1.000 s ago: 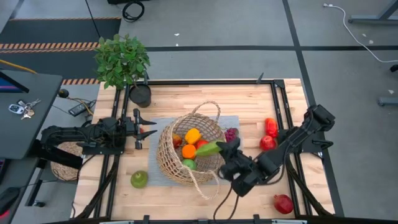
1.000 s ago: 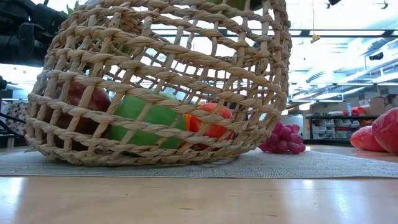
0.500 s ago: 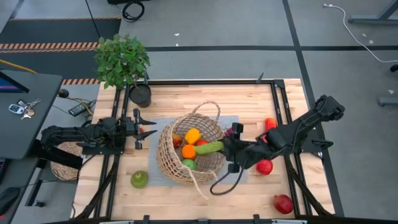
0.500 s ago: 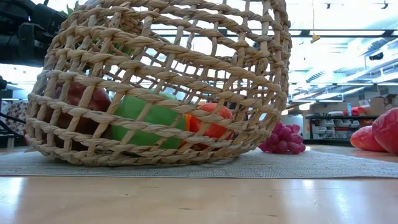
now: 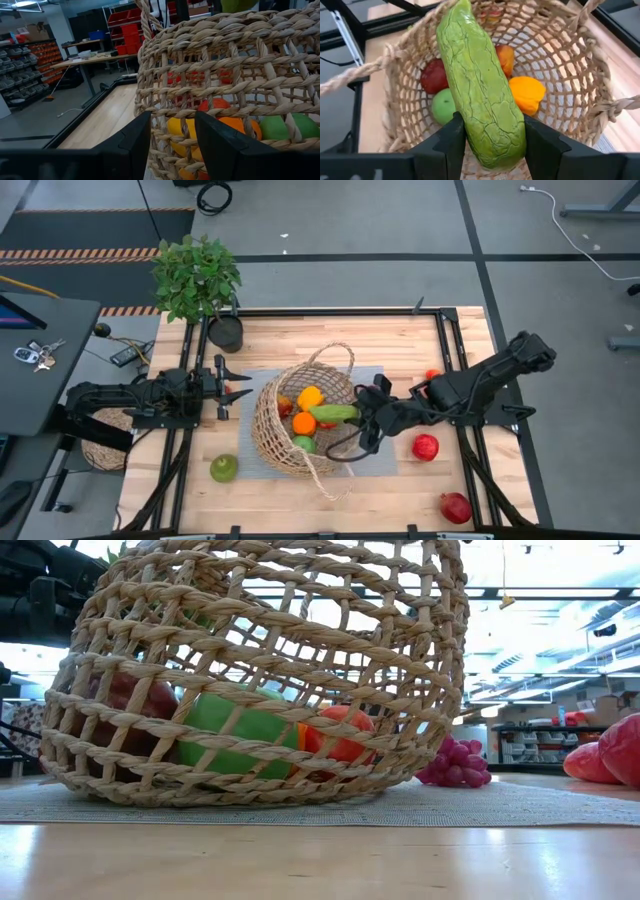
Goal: Build produce basket
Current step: Put the green cucumber into the brown basket
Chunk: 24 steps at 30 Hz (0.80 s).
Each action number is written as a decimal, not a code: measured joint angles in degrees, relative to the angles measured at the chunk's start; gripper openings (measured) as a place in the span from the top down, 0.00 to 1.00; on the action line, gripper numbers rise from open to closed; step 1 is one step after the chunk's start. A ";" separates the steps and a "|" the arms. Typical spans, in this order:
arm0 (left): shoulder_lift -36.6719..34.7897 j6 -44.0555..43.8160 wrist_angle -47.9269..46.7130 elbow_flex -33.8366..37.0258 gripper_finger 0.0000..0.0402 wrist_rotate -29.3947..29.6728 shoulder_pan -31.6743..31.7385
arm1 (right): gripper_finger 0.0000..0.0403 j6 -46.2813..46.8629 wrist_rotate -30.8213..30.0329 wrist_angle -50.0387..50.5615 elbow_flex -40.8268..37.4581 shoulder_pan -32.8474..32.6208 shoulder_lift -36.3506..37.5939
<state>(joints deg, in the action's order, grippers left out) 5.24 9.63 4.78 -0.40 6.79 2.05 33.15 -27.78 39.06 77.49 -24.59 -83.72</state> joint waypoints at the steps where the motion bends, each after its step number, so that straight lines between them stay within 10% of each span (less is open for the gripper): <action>1: 0.00 0.01 -0.02 0.01 0.60 -0.01 0.01 | 0.57 0.05 0.03 -0.41 0.00 0.04 -0.52; 24: 0.02 0.00 0.02 0.02 0.60 -0.02 0.02 | 0.57 3.15 7.20 1.05 0.04 2.82 -3.45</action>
<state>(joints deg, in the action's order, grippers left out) 5.26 9.63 4.80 -0.38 6.77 2.06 36.29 -20.58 40.11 77.54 -21.78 -87.17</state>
